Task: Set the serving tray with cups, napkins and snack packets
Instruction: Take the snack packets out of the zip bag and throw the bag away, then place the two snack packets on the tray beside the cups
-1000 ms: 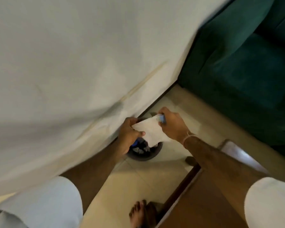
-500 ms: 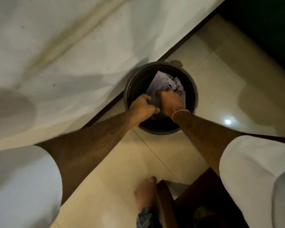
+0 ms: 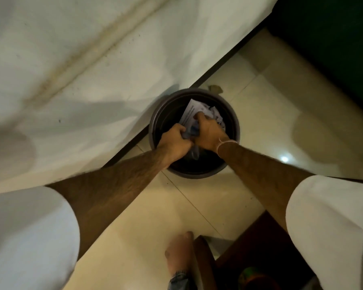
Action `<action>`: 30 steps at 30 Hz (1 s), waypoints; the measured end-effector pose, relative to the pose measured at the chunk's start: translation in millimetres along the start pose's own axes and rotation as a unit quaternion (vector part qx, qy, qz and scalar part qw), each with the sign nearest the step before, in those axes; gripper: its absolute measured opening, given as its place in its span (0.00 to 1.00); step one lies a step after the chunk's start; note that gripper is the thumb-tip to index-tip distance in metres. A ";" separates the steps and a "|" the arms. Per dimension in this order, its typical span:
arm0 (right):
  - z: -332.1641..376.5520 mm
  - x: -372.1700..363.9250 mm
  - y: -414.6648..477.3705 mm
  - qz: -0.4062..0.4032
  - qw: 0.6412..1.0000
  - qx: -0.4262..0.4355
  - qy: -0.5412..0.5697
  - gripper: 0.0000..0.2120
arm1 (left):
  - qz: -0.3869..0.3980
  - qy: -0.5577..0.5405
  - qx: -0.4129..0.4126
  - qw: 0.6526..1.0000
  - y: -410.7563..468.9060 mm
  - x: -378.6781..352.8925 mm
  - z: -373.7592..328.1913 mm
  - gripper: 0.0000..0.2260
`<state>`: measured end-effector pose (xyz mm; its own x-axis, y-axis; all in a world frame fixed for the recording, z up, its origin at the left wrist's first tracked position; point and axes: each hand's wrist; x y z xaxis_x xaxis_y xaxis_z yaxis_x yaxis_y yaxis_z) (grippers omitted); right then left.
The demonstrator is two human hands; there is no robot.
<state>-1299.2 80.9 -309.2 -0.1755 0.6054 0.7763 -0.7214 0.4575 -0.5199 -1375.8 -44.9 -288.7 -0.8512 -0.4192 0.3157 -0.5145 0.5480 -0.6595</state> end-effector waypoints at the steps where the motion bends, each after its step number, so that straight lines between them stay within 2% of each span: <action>1: 4.1 12.3 -7.1 -0.003 1.000 -0.002 -0.001 0.35 | -0.001 0.018 -0.014 1.000 -7.0 4.4 -10.2 0.17; 4: 19.4 57.7 -30.9 -0.030 0.999 -0.001 0.016 0.33 | -0.015 0.058 -0.068 0.996 -30.8 19.6 -49.2 0.14; 9: 47.3 155.8 -89.2 -0.102 0.994 0.013 0.036 0.23 | -0.061 0.108 -0.155 0.980 -86.9 47.7 -136.9 0.17; 12: 60.0 226.5 -134.0 -0.154 0.987 0.019 0.039 0.22 | -0.070 0.139 -0.185 0.970 -127.0 64.4 -203.4 0.23; 16: 74.2 325.3 -198.6 -0.206 0.978 0.026 0.032 0.21 | -0.092 0.146 -0.246 0.954 -192.2 82.6 -297.6 0.24; 30: 108.2 637.3 -497.9 -0.425 0.904 0.046 0.000 0.20 | -0.179 0.168 -0.459 0.854 -489.7 106.8 -585.7 0.26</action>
<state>-1124.3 168.5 483.0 0.4679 0.0610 0.8816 -0.6487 0.7012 0.2958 -1275.3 65.9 467.6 -0.5249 -0.5313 0.6650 -0.4812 0.8297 0.2830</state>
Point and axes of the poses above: each hand's wrist, its own y-axis towards the middle knuckle, its own x-axis out of the back of the hand, z = x × y, and after that the axes turned 7 degrees about -y, right-handed
